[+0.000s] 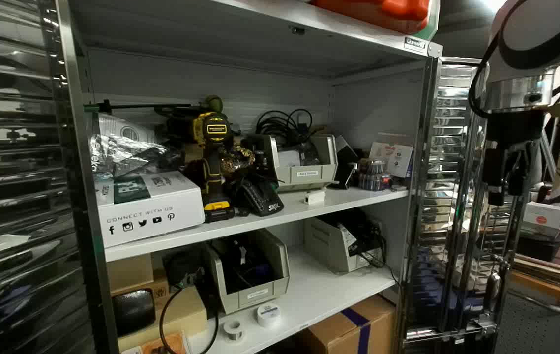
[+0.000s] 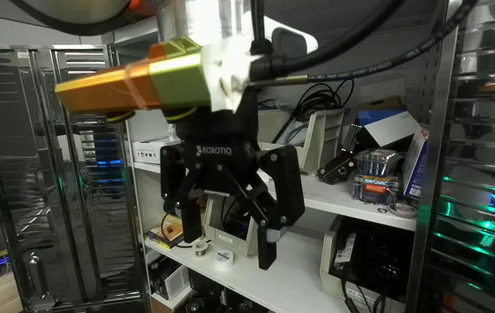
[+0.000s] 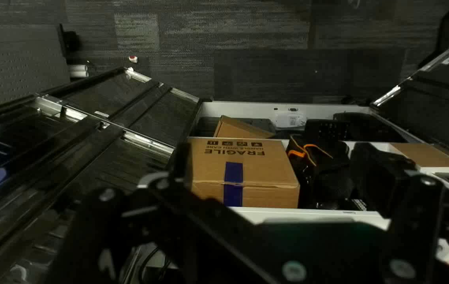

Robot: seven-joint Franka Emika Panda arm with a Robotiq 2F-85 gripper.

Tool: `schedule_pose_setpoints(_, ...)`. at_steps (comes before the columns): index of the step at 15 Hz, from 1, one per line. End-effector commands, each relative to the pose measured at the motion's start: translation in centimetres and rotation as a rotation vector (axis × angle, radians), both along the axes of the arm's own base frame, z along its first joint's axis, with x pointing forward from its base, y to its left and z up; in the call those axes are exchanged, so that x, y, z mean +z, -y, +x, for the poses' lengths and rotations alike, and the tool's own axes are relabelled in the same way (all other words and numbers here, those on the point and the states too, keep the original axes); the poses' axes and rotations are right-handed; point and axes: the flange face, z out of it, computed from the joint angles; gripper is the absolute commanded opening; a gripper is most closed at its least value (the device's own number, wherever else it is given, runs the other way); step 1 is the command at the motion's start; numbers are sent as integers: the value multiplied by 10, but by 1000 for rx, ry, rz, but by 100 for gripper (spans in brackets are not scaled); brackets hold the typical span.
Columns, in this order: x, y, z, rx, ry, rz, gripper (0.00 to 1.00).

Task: Pick up the white object from the counter and put it in the tool box

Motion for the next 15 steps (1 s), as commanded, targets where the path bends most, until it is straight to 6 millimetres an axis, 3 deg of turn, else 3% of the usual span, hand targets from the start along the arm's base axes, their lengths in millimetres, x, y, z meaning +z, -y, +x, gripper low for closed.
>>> schedule_pose_setpoints(1,2,0,1,0,3,-1,100)
schedule_pose_setpoints(9,7,-2,3,-5,23,-12,100)
schedule_pose_setpoints(15,-8,-59,38,-145,48,2,100)
